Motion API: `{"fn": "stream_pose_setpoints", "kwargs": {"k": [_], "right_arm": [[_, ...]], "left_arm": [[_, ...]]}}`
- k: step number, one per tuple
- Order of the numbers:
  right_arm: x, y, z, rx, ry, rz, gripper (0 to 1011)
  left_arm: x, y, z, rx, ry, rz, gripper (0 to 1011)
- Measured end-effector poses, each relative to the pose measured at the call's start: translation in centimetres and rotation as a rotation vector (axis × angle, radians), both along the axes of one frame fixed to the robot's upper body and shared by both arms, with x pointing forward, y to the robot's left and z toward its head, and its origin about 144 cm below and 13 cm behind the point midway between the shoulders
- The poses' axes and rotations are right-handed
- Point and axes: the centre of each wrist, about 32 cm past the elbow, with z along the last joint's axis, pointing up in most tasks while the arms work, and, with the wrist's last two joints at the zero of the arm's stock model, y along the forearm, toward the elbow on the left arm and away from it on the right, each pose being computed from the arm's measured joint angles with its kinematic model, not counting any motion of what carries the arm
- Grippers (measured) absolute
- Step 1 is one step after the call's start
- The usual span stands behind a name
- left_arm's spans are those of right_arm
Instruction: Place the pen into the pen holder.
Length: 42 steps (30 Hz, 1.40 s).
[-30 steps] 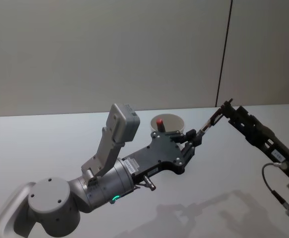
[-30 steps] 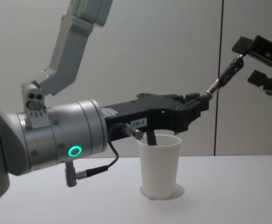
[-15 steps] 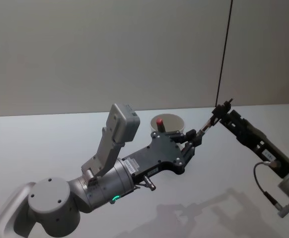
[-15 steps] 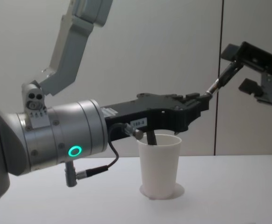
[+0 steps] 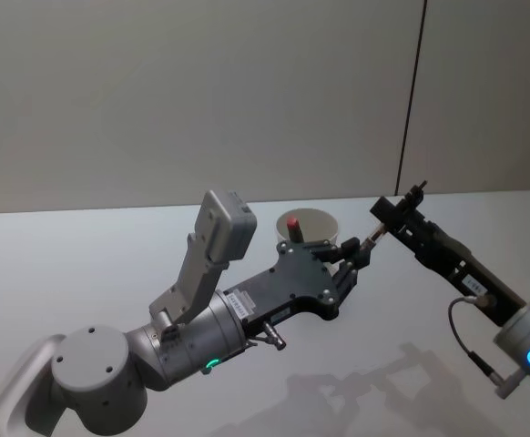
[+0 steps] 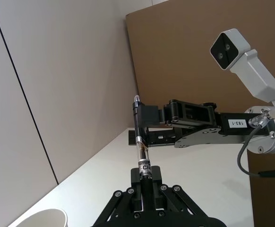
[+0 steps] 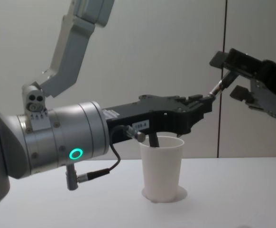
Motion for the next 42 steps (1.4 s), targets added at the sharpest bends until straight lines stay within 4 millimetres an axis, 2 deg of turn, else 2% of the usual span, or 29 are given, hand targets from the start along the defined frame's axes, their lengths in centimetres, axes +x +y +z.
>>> {"fn": "stream_pose_setpoints", "kwargs": {"k": [2, 6, 8, 10, 13, 14, 17, 18, 20, 22, 25, 27, 31, 33, 42], "right_arm": [[0.05, 0.06, 0.01, -0.001, 0.0, 0.001, 1001], [0.17, 0.19, 0.03, -0.002, 0.0, 0.003, 918], [0.22, 0.26, 0.02, -0.003, 0.0, 0.004, 907], [0.24, 0.27, 0.03, -0.003, -0.001, 0.004, 799], [0.29, 0.31, 0.05, -0.003, -0.005, 0.002, 746], [0.29, 0.31, 0.05, -0.002, -0.006, 0.001, 683], [0.31, 0.3, 0.05, -0.002, -0.01, 0.0, 624], [0.32, 0.28, 0.06, 0.0, -0.014, -0.001, 565], [0.33, 0.27, 0.07, 0.002, -0.018, -0.002, 543], [0.35, 0.25, 0.08, 0.005, -0.024, -0.003, 443], [0.36, 0.23, 0.09, 0.009, -0.032, -0.005, 383], [0.36, 0.2, 0.09, 0.013, -0.039, -0.007, 277], [0.36, 0.15, 0.13, 0.018, -0.051, -0.009, 164], [0.34, 0.13, 0.17, 0.018, -0.054, -0.01, 134], [0.26, 0.03, 0.3, 0.014, -0.066, -0.017, 134]], "left_arm": [[0.0, 0.0, 0.0, 0.0, 0.0, 0.0, 139], [0.0, 0.0, 0.0, 0.0, 0.0, 0.0, 139], [0.0, 0.0, 0.0, 0.0, 0.0, 0.0, 140], [0.0, 0.0, 0.0, 0.0, 0.0, 0.0, 139], [0.0, 0.0, 0.0, 0.0, 0.0, 0.0, 140], [0.0, 0.0, 0.0, 0.0, 0.0, 0.0, 140], [0.0, 0.0, 0.0, 0.0, 0.0, 0.0, 140], [0.0, 0.0, 0.0, 0.0, 0.0, 0.0, 139], [0.0, 0.0, 0.0, 0.0, 0.0, 0.0, 140], [0.0, 0.0, 0.0, 0.0, 0.0, 0.0, 139], [0.0, 0.0, 0.0, 0.0, 0.0, 0.0, 140], [0.0, 0.0, 0.0, 0.0, 0.0, 0.0, 140], [0.0, 0.0, 0.0, 0.0, 0.0, 0.0, 139], [0.0, -0.01, 0.0, 0.0, 0.0, 0.0, 140], [0.0, -0.02, 0.01, -0.003, -0.001, -0.001, 140]]}}
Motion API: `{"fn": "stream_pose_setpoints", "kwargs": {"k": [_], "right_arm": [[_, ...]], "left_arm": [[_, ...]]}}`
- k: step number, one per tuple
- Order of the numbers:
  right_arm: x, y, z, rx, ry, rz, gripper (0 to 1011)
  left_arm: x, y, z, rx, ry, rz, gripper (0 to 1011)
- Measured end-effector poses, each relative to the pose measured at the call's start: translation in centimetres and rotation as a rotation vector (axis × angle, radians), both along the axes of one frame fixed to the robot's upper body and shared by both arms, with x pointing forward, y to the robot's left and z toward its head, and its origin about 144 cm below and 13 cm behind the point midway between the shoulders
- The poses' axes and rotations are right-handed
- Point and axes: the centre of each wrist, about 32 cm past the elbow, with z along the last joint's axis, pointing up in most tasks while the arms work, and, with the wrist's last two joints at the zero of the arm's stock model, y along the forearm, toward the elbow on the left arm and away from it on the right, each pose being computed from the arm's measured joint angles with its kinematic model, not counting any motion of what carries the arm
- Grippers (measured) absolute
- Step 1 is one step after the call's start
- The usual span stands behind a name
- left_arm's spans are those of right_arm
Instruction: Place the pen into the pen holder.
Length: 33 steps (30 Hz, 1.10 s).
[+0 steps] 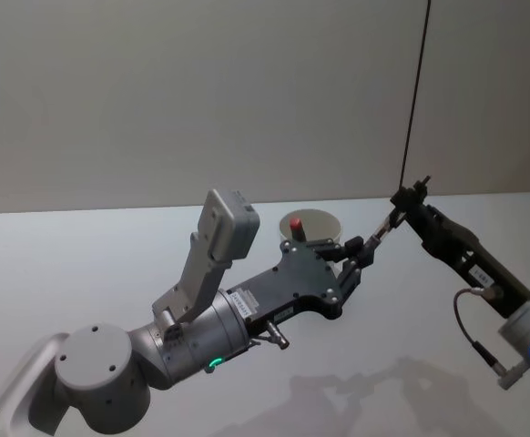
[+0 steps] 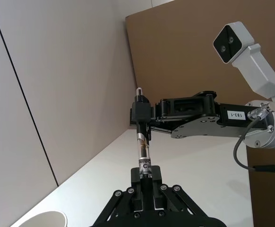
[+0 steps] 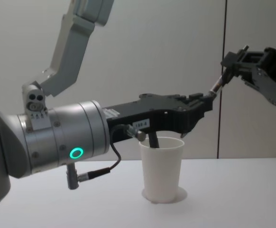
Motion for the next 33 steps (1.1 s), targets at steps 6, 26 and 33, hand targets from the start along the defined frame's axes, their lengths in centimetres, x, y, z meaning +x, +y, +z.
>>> {"fn": "stream_pose_setpoints", "kwargs": {"k": [6, 26, 33], "right_arm": [[-0.06, -0.08, 0.14, -0.007, -0.005, -0.008, 134], [-0.1, -0.35, 0.44, -0.039, -0.018, -0.025, 133], [0.12, -0.72, 0.86, -0.085, -0.04, -0.033, 133]], "left_arm": [[0.0, 0.01, 0.0, 0.001, -0.001, 0.0, 139], [0.0, 0.01, -0.02, 0.004, 0.001, 0.001, 700], [0.0, 0.01, -0.01, 0.003, 0.001, 0.001, 888]]}}
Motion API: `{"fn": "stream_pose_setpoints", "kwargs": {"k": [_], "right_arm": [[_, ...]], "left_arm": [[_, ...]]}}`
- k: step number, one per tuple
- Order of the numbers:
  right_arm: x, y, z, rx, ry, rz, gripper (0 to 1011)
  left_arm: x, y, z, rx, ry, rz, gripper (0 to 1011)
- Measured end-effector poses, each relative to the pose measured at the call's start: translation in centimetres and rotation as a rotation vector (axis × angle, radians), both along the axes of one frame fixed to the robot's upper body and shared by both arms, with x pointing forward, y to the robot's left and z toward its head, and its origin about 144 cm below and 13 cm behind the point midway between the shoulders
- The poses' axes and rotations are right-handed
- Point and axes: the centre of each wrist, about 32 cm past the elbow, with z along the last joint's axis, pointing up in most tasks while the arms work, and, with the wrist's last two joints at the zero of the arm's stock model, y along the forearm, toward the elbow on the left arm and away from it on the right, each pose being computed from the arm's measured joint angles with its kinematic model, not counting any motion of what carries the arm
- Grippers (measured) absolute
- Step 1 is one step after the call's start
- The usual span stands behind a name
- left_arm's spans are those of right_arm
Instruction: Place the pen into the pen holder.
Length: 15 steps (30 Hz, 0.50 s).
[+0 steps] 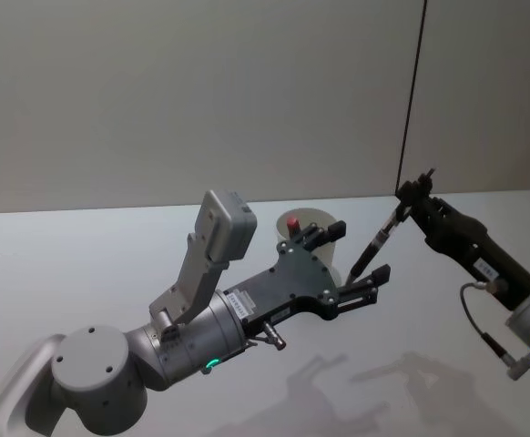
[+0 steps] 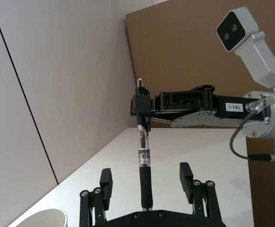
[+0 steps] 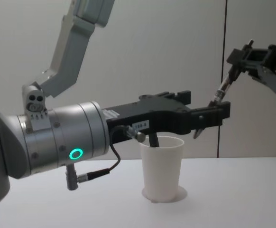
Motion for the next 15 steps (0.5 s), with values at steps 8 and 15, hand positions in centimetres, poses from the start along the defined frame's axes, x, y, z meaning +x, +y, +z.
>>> {"fn": "stream_pose_setpoints", "kwargs": {"k": [8, 15], "right_arm": [[0.6, -0.8, 0.8, -0.076, -0.036, -0.007, 134], [1.3, -1.7, 1.4, -0.144, -0.079, -0.011, 133]], "left_arm": [[0.0, 0.0, 0.0, -0.001, 0.0, 0.0, 1000], [0.0, 0.0, 0.0, -0.001, 0.0, 0.0, 1000]]}}
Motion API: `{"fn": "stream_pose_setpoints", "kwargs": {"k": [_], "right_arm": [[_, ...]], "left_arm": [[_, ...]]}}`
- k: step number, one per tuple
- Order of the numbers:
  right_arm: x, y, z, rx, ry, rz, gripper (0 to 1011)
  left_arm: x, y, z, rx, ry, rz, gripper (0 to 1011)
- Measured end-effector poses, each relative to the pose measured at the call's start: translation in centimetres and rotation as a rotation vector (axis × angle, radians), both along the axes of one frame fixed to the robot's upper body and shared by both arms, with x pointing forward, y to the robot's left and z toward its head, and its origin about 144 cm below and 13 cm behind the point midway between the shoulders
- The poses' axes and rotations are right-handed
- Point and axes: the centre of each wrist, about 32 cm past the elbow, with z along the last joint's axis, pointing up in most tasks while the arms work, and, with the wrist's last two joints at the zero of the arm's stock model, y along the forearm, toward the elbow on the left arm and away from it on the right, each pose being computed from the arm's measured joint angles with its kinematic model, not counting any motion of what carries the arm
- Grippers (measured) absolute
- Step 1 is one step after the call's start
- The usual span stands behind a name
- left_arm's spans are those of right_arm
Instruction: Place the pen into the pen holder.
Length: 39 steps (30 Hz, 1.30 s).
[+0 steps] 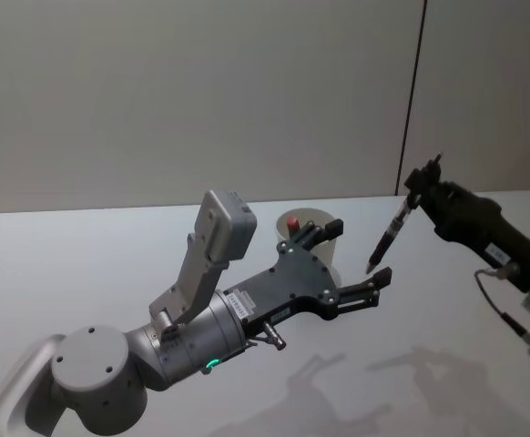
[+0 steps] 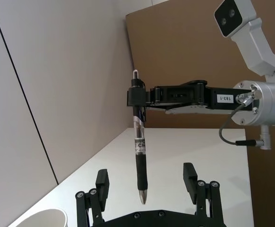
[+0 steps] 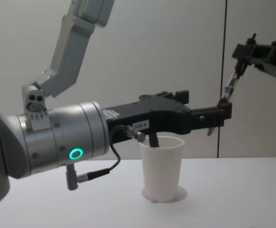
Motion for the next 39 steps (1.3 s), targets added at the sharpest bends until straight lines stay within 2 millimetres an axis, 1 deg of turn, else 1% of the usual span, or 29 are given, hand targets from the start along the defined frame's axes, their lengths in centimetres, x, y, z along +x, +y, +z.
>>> {"fn": "stream_pose_setpoints", "kwargs": {"k": [14, 20, 23, 26, 27, 32, 35, 39], "right_arm": [[2.1, -1.4, 0.8, -0.098, -0.083, 0.005, 133], [3.4, -1.8, 0.9, -0.141, -0.114, 0.015, 133], [4.5, -2.0, 0.9, -0.162, -0.133, 0.027, 133], [5.1, -2.1, 0.9, -0.173, -0.145, 0.035, 133], [5.6, -2.2, 0.9, -0.18, -0.156, 0.043, 133], [6.8, -2.5, 0.7, -0.196, -0.181, 0.066, 133], [7.9, -2.6, 0.7, -0.208, -0.202, 0.084, 133], [8.7, -2.8, 0.6, -0.219, -0.218, 0.099, 133]], "left_arm": [[0.0, 0.0, 0.0, 0.0, 0.0, 0.0, 1000], [0.0, 0.0, 0.0, 0.0, 0.0, 0.0, 1000], [0.0, 0.0, 0.0, 0.0, 0.0, 0.0, 1000], [0.0, 0.0, 0.0, 0.0, 0.0, 0.0, 1000], [0.0, 0.0, 0.0, 0.0, 0.0, 0.0, 1000], [0.0, 0.0, 0.0, 0.0, 0.0, 0.0, 1000], [0.0, 0.0, 0.0, 0.0, 0.0, 0.0, 1000], [0.0, 0.0, 0.0, 0.0, 0.0, 0.0, 1000]]}}
